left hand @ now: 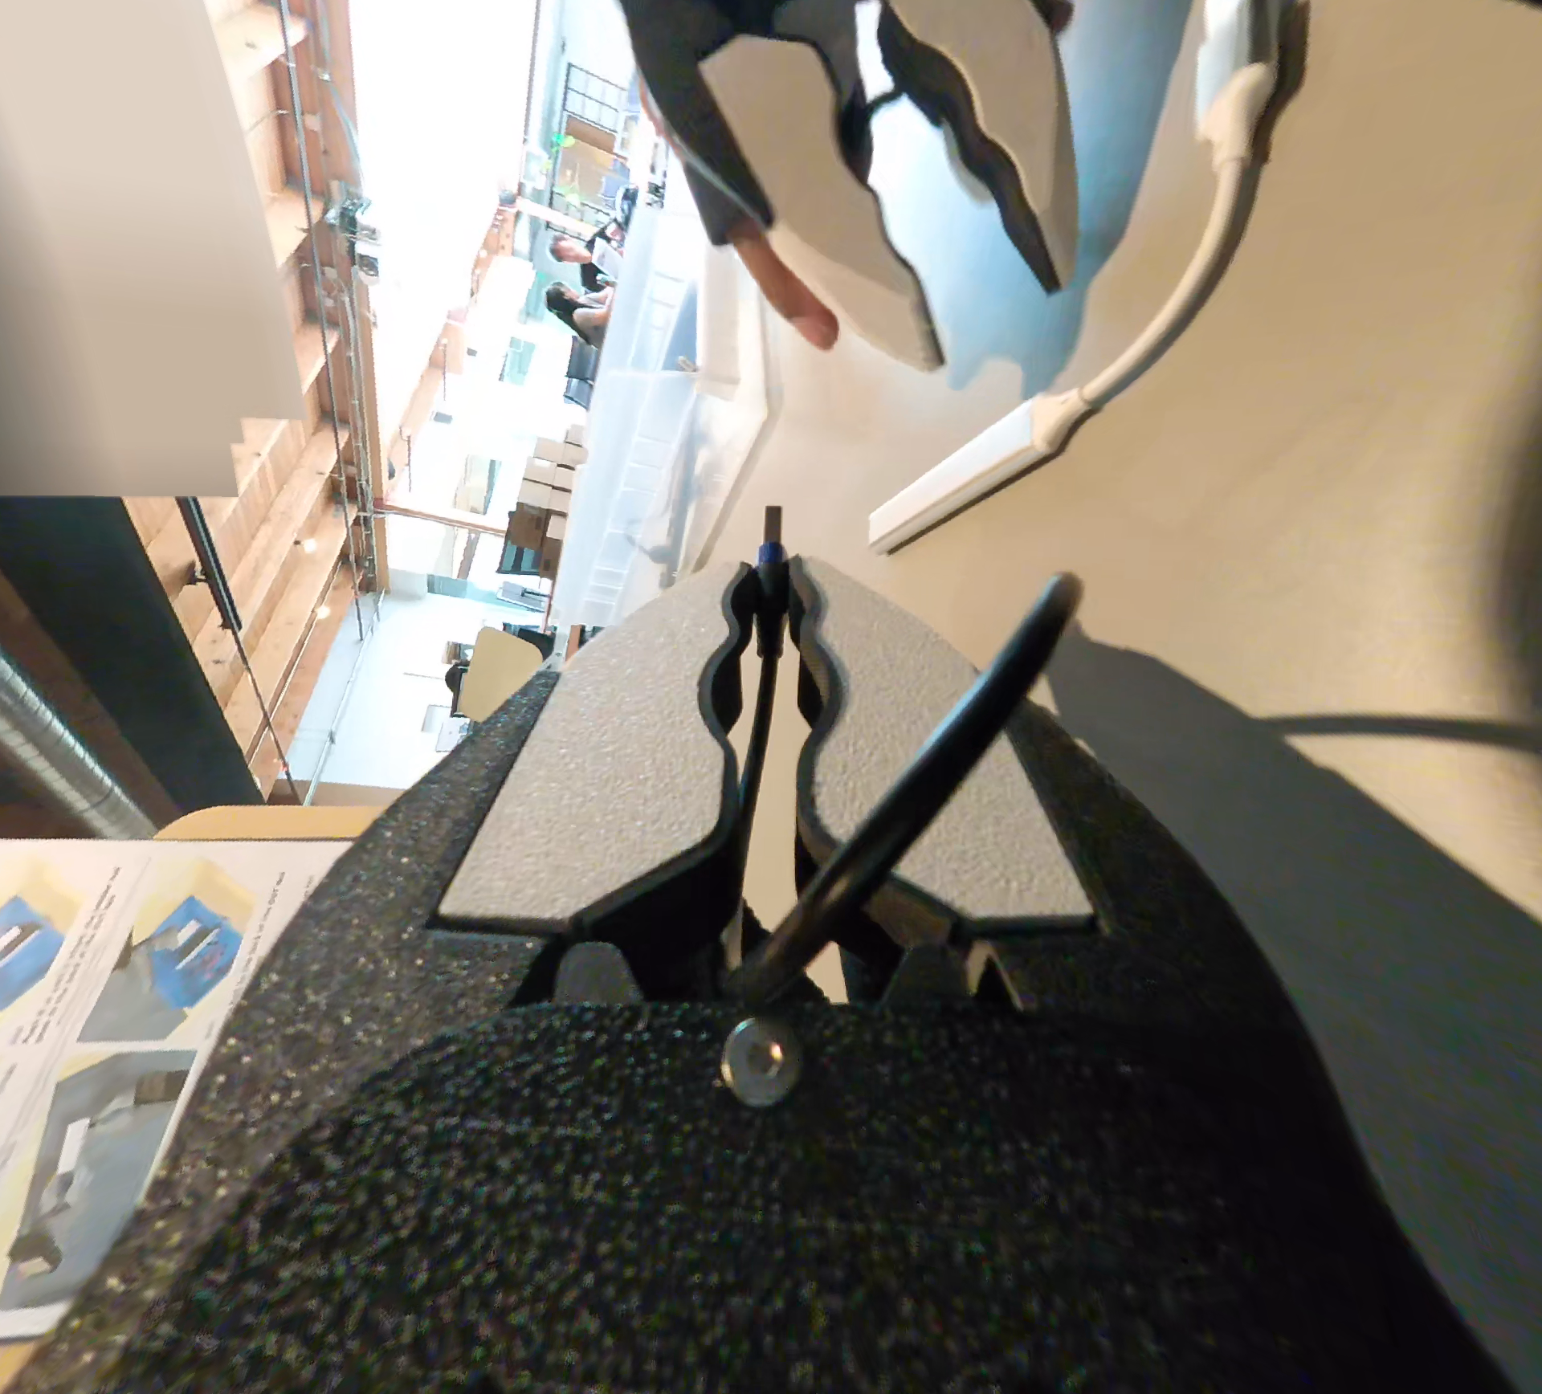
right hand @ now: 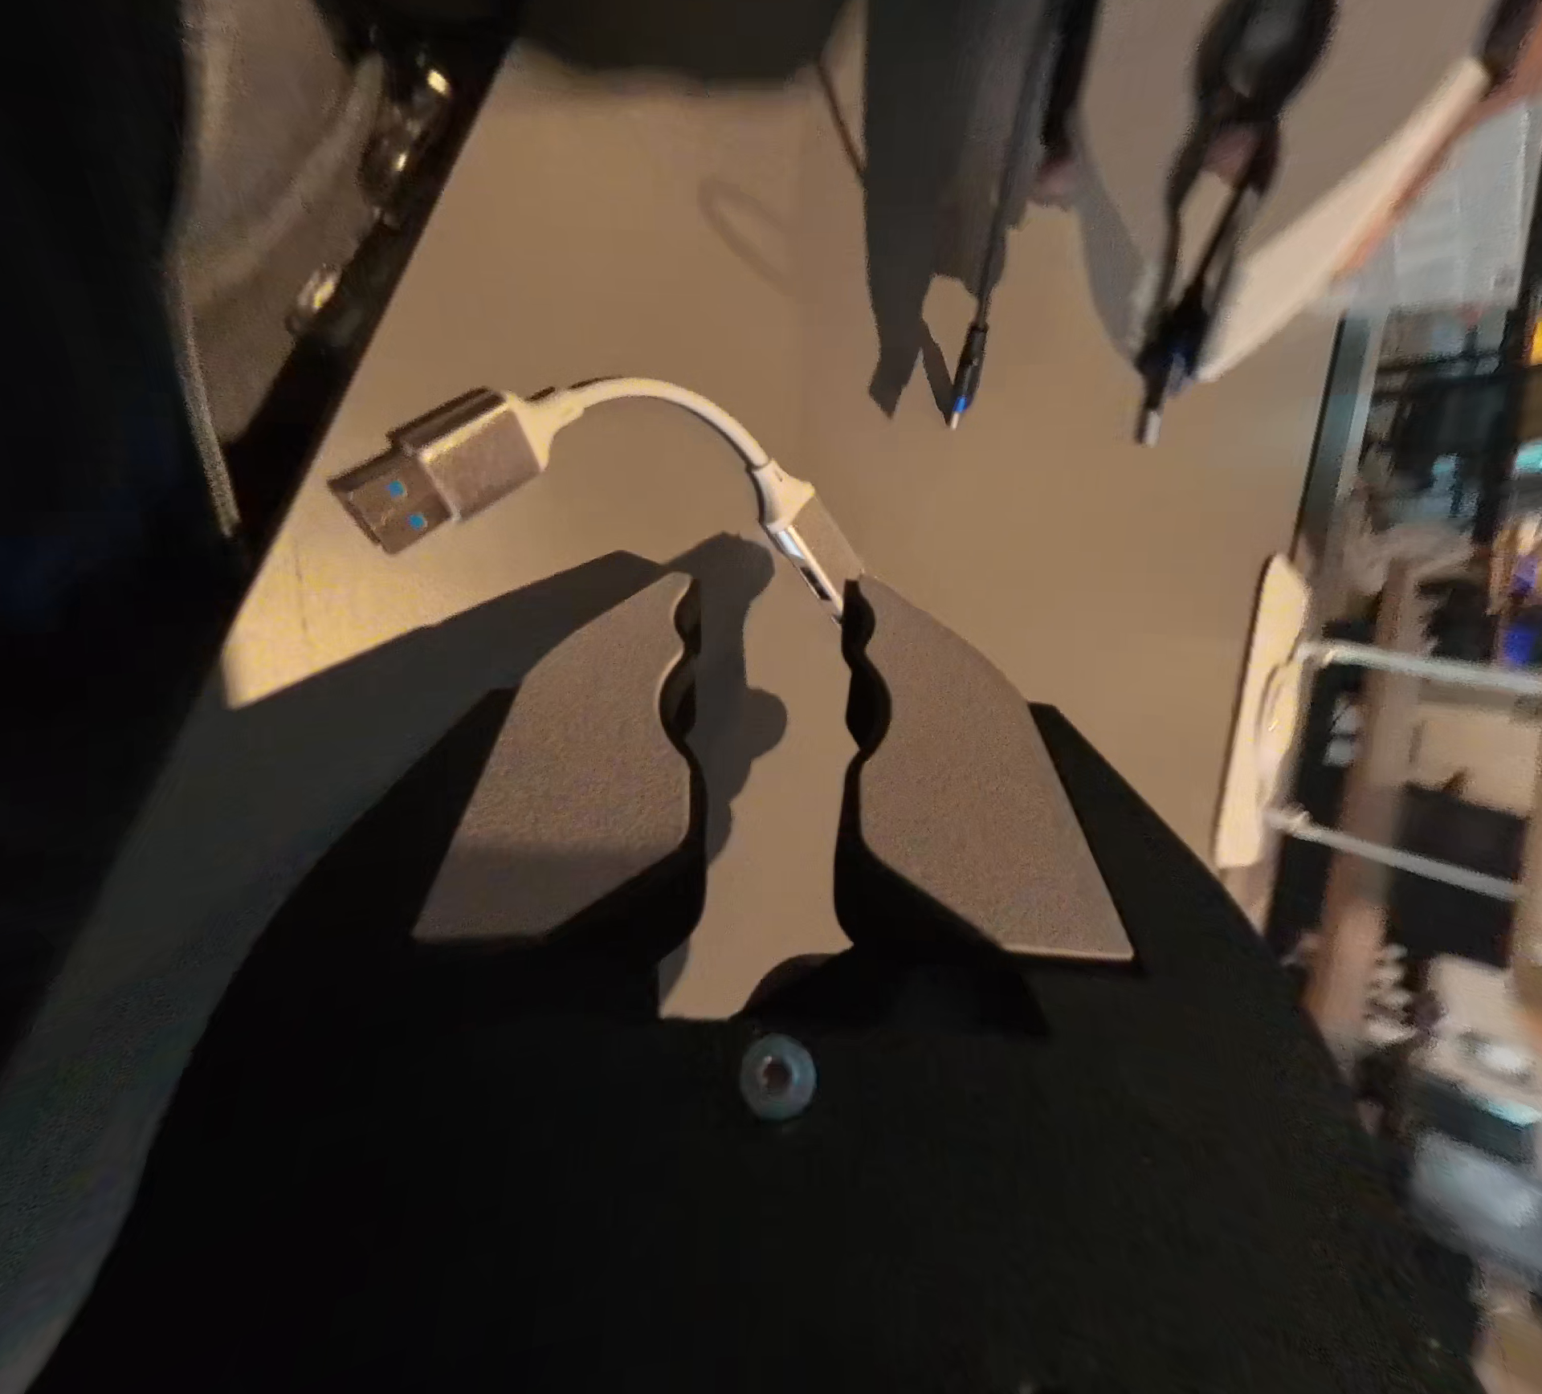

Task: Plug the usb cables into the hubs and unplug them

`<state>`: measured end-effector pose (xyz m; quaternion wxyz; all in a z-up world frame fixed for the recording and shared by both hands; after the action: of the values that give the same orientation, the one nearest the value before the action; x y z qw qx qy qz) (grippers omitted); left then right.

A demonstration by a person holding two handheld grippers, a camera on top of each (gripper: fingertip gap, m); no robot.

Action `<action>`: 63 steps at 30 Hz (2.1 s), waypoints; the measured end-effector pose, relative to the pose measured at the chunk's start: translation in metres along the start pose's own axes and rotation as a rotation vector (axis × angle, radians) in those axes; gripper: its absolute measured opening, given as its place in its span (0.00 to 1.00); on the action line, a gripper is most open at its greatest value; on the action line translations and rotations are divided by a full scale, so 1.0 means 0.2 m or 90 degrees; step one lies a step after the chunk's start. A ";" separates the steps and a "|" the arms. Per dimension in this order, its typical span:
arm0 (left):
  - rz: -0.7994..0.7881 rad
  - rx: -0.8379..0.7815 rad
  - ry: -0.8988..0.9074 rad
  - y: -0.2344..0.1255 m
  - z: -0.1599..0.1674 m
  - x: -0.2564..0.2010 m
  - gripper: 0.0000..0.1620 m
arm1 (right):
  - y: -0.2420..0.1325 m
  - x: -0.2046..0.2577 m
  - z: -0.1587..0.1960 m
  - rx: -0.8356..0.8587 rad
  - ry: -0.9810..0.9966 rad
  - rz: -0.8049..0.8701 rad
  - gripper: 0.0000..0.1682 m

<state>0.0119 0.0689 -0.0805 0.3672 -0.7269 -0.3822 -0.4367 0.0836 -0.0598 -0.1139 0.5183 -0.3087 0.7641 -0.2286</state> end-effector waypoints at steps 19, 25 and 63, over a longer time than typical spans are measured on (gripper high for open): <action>-0.125 0.033 -0.092 -0.17 0.11 0.18 0.05 | 0.23 -0.28 0.03 0.065 -0.018 -0.621 0.12; -0.162 0.046 -0.101 -0.22 0.14 0.23 0.05 | 0.24 -0.25 0.02 0.064 -0.047 -0.624 0.11; -0.246 0.077 -0.098 -0.25 0.16 0.30 0.04 | 0.16 -0.28 0.14 0.290 -0.141 0.449 0.11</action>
<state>-0.0016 0.1331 -0.0261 0.2889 -0.6480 -0.5670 -0.4185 0.1171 0.0017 -0.1088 0.6984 0.0706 0.6927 -0.1658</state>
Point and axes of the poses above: each gripper's, where its closed fingertips meet, y out along the fingers, z out of its underside, x = y × z across the jaws, the point moved 5 cm from there along -y, back along the fingers, and after that the axes turned 1 degree about z, right-handed, at the moved point
